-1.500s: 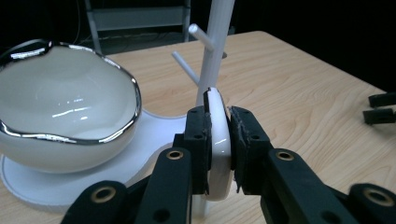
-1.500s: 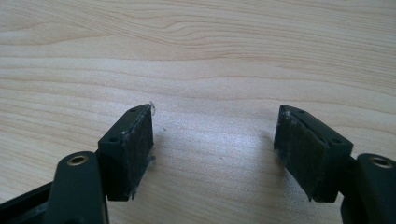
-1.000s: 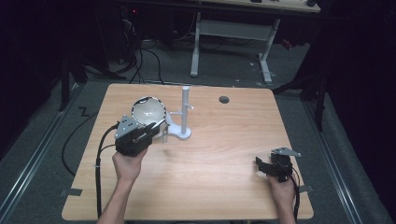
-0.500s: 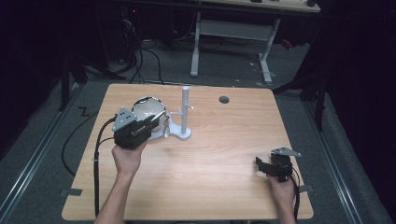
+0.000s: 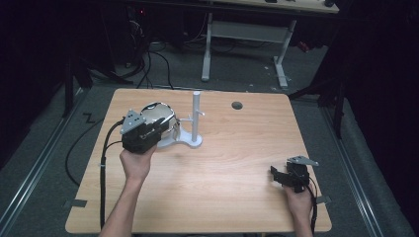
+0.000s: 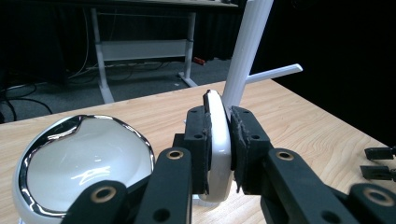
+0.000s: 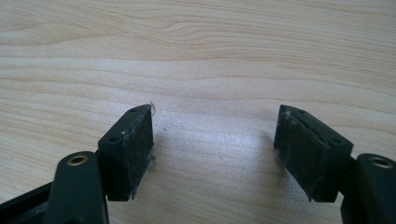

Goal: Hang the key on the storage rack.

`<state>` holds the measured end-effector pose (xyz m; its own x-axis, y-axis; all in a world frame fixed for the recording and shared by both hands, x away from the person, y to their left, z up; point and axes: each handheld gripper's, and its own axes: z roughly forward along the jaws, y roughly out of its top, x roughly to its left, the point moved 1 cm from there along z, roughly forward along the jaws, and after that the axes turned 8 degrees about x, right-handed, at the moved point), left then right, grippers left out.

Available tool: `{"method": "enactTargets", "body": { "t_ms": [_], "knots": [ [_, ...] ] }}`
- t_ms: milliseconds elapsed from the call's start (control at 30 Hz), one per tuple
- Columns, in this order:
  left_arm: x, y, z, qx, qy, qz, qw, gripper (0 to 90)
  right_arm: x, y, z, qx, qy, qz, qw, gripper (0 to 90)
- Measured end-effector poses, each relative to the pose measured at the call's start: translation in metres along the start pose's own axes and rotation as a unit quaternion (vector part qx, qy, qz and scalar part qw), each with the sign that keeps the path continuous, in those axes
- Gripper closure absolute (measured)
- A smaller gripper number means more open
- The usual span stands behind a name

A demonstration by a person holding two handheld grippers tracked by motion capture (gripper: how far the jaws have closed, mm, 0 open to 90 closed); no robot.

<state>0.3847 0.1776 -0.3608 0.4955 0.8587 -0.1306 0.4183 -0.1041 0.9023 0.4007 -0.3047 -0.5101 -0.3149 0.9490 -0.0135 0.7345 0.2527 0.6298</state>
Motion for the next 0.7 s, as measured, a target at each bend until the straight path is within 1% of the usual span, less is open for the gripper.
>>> {"method": "enactTargets", "body": {
  "t_ms": [233, 700],
  "knots": [
    [-0.0013, 0.0042, 0.0006, -0.006, -0.003, 0.0, 1.0, 77.7, 0.0, 0.0, 0.0, 0.0, 0.0, 0.0, 1.0, 28.6],
    [-0.0026, 0.006, 0.0035, -0.001, -0.004, 0.004, 1.0, 77.7, 0.0, 0.0, 0.0, 0.0, 0.0, 0.0, 1.0, 28.6]
  ]
}}
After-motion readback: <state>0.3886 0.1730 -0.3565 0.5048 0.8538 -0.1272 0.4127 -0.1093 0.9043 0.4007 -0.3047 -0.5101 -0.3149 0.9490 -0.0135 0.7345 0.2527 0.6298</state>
